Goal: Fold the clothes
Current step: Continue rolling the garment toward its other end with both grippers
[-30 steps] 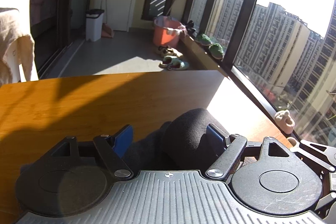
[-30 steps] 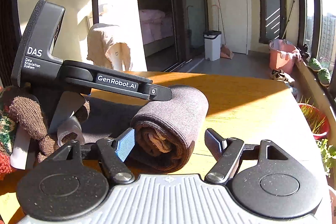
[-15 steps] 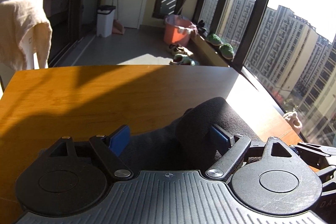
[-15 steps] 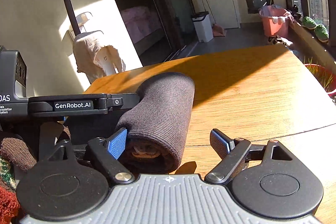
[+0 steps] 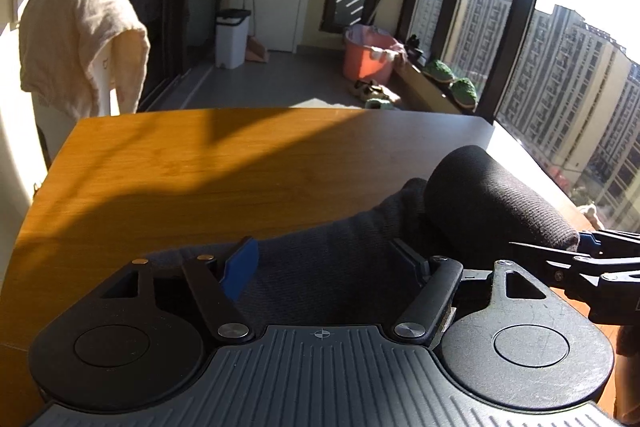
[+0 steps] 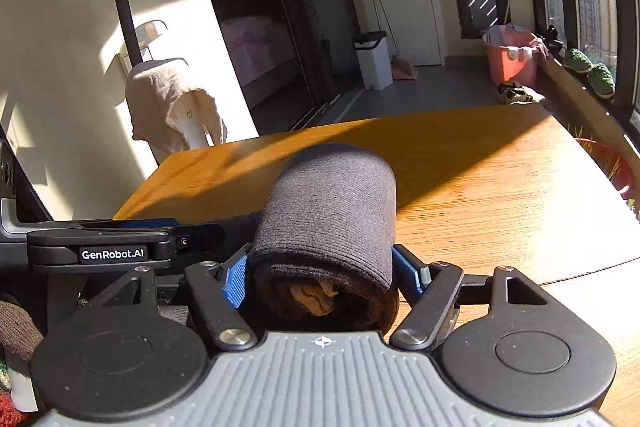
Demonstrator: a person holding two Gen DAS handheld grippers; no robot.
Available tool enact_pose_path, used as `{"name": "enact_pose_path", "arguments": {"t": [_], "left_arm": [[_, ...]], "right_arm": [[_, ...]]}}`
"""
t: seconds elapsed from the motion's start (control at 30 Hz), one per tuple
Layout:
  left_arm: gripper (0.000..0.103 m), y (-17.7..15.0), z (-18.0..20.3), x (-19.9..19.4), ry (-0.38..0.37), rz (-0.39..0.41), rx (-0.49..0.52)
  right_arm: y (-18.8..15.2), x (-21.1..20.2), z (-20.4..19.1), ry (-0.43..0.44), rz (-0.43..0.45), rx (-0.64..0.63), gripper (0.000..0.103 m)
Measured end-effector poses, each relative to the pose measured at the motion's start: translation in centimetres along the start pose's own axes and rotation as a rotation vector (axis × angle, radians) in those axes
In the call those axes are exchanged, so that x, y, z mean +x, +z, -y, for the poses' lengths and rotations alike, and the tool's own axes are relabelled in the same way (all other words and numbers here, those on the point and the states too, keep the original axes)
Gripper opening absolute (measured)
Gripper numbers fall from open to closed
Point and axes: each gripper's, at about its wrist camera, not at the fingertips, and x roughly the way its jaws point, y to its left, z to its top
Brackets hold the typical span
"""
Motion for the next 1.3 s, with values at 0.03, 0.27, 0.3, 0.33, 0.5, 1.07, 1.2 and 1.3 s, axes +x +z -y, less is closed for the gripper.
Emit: {"name": "enact_pose_path", "arguments": {"t": [0.03, 0.27, 0.3, 0.33, 0.5, 1.07, 1.2, 1.3], "left_arm": [[0.077, 0.3, -0.3, -0.4, -0.017, 0.011, -0.024], [0.078, 2.8, 0.7, -1.3, -0.18, 0.025, -0.101], [0.078, 2.9, 1.2, -1.0, -0.198, 0.018, -0.099], [0.078, 2.9, 1.8, -0.7, -0.21, 0.012, -0.091], [0.081, 2.3, 4.2, 1.5, -0.13, -0.014, 0.013], [0.081, 1.2, 1.0, 0.6, -0.097, -0.01, -0.015], [0.08, 1.3, 1.3, 1.1, -0.058, -0.024, 0.028], [0.081, 0.8, 1.0, 2.0, -0.044, -0.046, 0.024]], "right_arm": [[-0.2, 0.0, -0.2, -0.011, 0.007, -0.02, 0.066], [-1.5, -0.8, -3.4, -0.109, 0.081, -0.304, 0.055], [-1.7, -0.9, -3.8, -0.119, 0.083, -0.339, 0.055], [-1.7, -0.9, -4.2, -0.127, 0.083, -0.372, 0.055], [-1.4, -1.7, -4.3, -0.08, 0.085, -0.396, 0.063], [-0.6, -0.7, 3.9, 0.053, 0.011, 0.116, 0.083], [-0.3, -1.1, 3.6, 0.128, 0.022, 0.144, 0.078], [-0.3, 0.0, 3.9, 0.203, -0.02, 0.22, 0.076]]}}
